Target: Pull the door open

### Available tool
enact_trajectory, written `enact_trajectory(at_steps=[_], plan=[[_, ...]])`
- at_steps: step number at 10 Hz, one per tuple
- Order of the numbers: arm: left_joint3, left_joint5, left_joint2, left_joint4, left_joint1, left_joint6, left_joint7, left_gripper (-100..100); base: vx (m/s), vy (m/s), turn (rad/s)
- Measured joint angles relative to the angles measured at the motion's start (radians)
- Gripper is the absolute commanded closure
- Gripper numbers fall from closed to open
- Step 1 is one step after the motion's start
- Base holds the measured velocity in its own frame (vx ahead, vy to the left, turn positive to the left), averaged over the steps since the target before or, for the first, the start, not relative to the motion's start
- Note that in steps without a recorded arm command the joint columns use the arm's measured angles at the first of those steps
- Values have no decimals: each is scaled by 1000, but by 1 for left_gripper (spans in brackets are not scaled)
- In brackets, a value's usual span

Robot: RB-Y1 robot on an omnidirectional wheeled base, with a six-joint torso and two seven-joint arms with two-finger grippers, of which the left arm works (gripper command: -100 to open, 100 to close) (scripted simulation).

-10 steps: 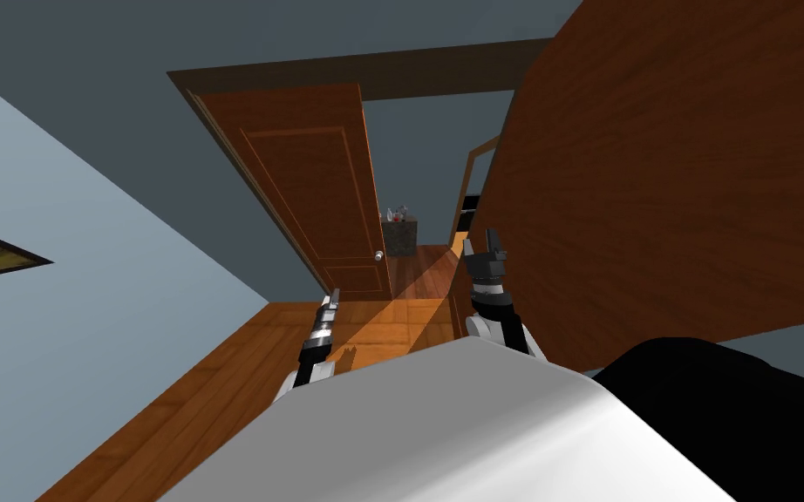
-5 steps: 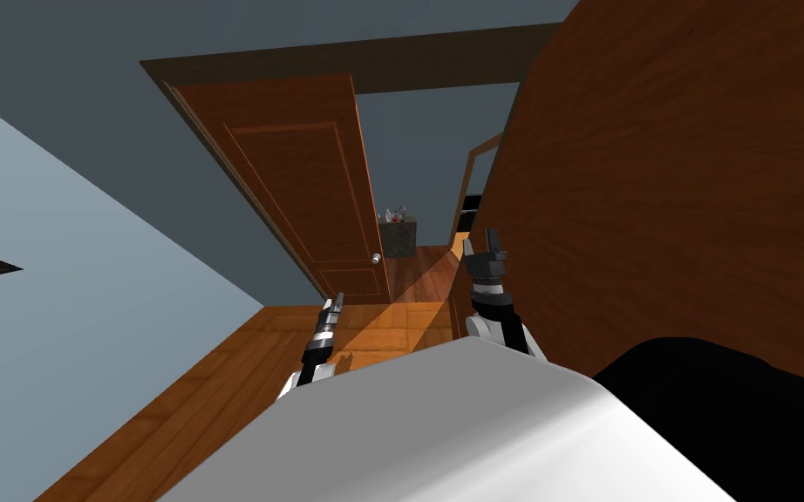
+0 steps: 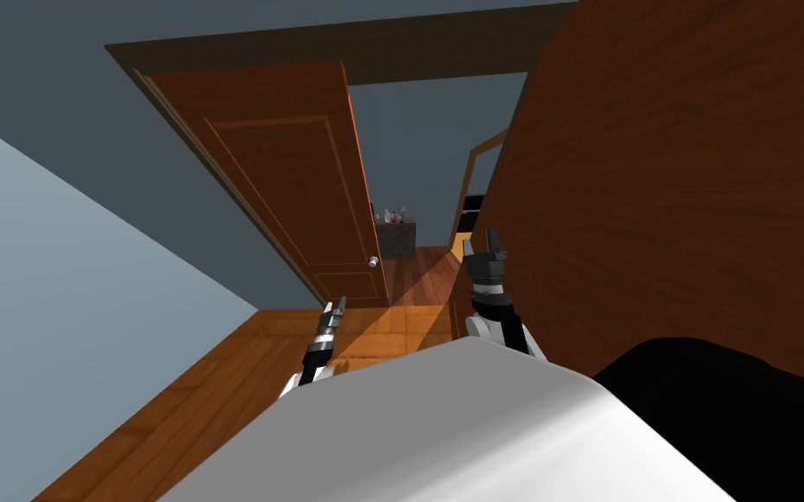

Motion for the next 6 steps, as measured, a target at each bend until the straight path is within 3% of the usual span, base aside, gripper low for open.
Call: enact_trajectory(at_steps=[3, 6], plan=[[1, -19, 8, 65, -23, -19, -50, -100, 103, -49, -4], [6, -35, 21, 151, -52, -54, -96, -100, 94, -43, -4]])
